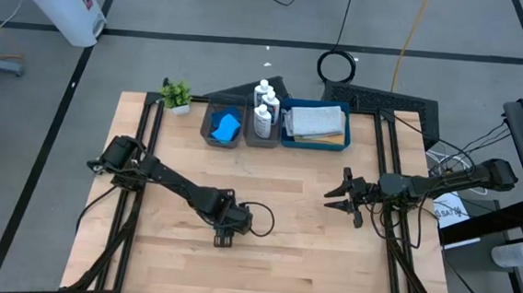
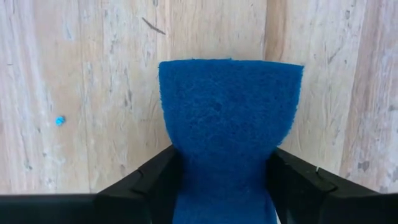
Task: Pick & Place Kitchen Items
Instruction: Put the blue sponge into the left black bin
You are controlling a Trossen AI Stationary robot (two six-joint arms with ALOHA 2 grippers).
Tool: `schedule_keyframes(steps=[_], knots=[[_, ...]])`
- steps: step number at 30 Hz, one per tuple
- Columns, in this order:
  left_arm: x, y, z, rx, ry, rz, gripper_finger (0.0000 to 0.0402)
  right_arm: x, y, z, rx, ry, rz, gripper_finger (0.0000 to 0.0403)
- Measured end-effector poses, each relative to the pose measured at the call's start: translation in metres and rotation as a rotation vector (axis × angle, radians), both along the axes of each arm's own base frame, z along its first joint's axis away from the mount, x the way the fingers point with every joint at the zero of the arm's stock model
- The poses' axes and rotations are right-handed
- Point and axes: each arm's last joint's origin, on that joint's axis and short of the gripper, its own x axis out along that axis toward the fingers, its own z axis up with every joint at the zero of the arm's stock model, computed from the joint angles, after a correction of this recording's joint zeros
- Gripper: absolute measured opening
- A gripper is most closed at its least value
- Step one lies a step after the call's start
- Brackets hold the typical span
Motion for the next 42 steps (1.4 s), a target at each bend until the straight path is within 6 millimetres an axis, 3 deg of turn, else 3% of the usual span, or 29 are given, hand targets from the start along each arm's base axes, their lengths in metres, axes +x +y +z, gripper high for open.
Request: schedule_keyframes(steps=[14,23,42], knots=[[-0.002,0.002,0.018,-0.018,-0.04,0.001,0.014,0.0,0.0,0.0,-0.001,0.002,-0.001,0.01],[-0.007,0.006,0.042,-0.035,-0.09,0.01,0.014,0.001,0.0,-0.001,-0.002,0.01,-0.003,0.01],[-0.031,0.018,0.118,-0.072,-0.343,0.03,0.0141,0.001,0.0,-0.001,-0.002,0.01,-0.003,0.01]])
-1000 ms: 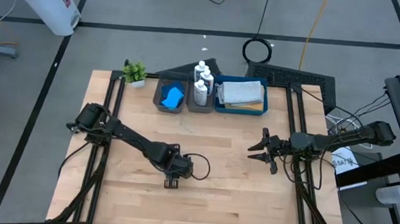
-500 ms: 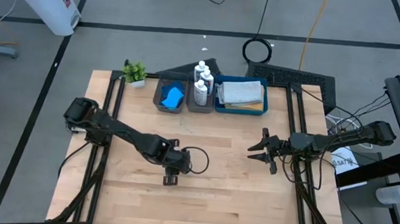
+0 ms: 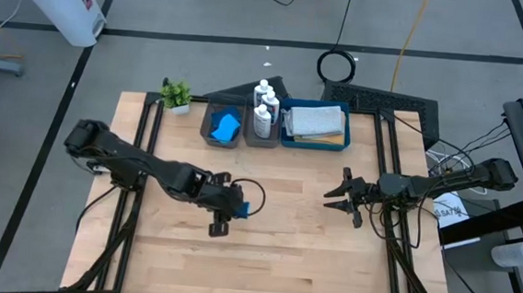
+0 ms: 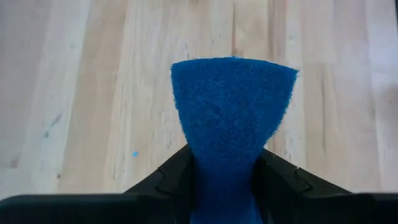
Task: Pick & Place Kitchen Items
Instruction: Put the blue sponge into the left black bin
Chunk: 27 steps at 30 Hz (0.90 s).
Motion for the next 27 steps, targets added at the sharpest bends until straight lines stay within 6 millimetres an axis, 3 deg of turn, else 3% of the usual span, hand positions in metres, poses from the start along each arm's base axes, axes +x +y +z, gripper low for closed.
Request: schedule_keyframes(steps=[7,14,20,27], knots=[[-0.006,0.001,0.017,-0.008,-0.078,-0.004,0.0141,0.0,0.0,0.0,0.0,0.001,0.003,0.01],[-0.004,-0.008,0.022,0.037,-0.232,-0.049,0.0141,0.0,0.0,0.0,0.004,0.002,0.002,0.01],[-0.008,-0.005,0.014,0.065,-0.31,0.009,0.0141,0.0,0.0,0.0,0.004,0.003,0.002,0.01],[-0.028,-0.001,-0.006,0.015,-0.447,0.017,0.014,0.0,0.0,0.0,0.004,0.004,0.003,0.01]])
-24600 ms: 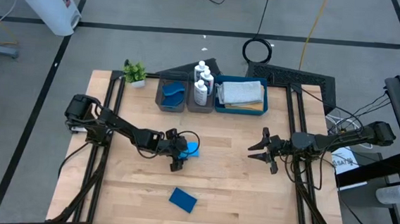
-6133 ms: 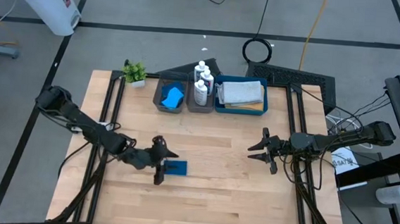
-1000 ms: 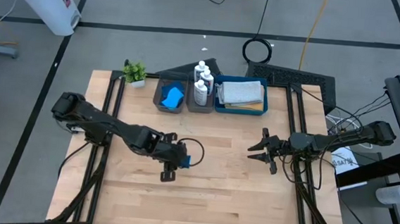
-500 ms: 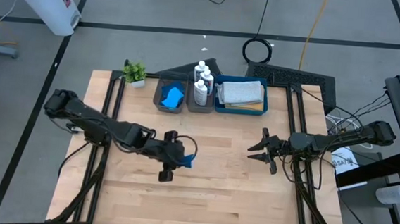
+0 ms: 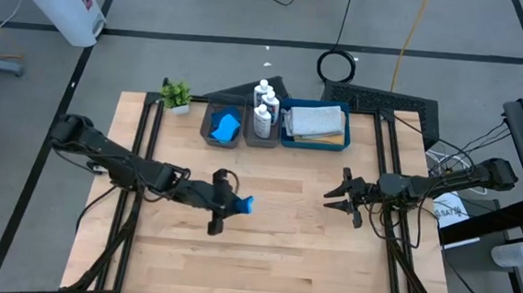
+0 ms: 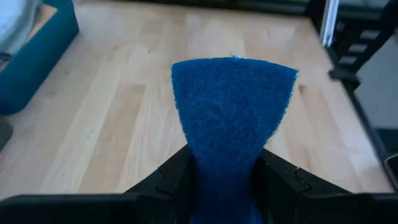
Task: Pick & Place Kitchen Items
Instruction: Put the blue sponge into the left black bin
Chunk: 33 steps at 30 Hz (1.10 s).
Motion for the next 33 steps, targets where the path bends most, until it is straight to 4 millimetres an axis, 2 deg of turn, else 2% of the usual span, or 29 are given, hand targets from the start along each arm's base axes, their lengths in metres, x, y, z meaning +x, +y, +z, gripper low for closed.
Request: schedule_keyframes(steps=[5,14,22,33], knots=[[-0.015,0.006,-0.006,-0.025,-0.084,0.037,0.014,0.0,0.0,0.0,0.0,-0.001,0.0,0.01],[-0.031,0.02,0.002,0.051,-0.173,0.2,0.014,0.0,0.0,0.0,0.0,-0.001,0.0,0.01],[-0.03,0.04,0.007,0.12,-0.201,0.375,0.014,0.0,0.0,0.0,0.0,-0.001,0.0,0.01],[-0.027,0.077,0.007,0.152,-0.203,0.569,0.0141,0.0,0.0,0.0,0.0,-0.001,0.0,0.01]])
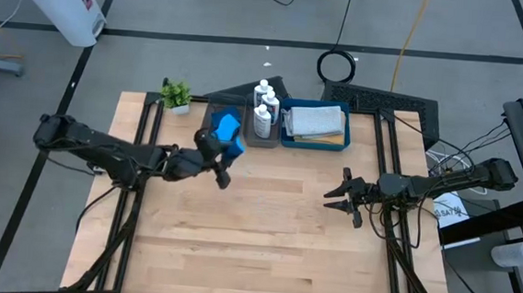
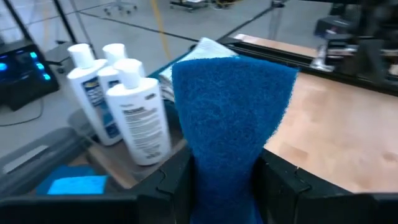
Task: Pick & Place Kitchen Items
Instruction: Put the blue sponge into the left black bin
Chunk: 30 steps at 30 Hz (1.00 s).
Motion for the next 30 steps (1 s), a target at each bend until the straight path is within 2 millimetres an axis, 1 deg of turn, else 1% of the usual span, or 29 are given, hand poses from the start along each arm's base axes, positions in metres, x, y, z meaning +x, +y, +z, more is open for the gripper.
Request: schedule_keyframes(steps=[16,30], knots=[[-0.002,0.052,0.002,0.02,-0.01,0.197,0.0141,0.0,0.0,0.0,0.0,0.0,0.0,0.01],[-0.008,0.084,0.006,0.027,-0.05,0.32,0.0141,0.0,0.0,0.0,-0.001,0.0,0.0,0.01]])
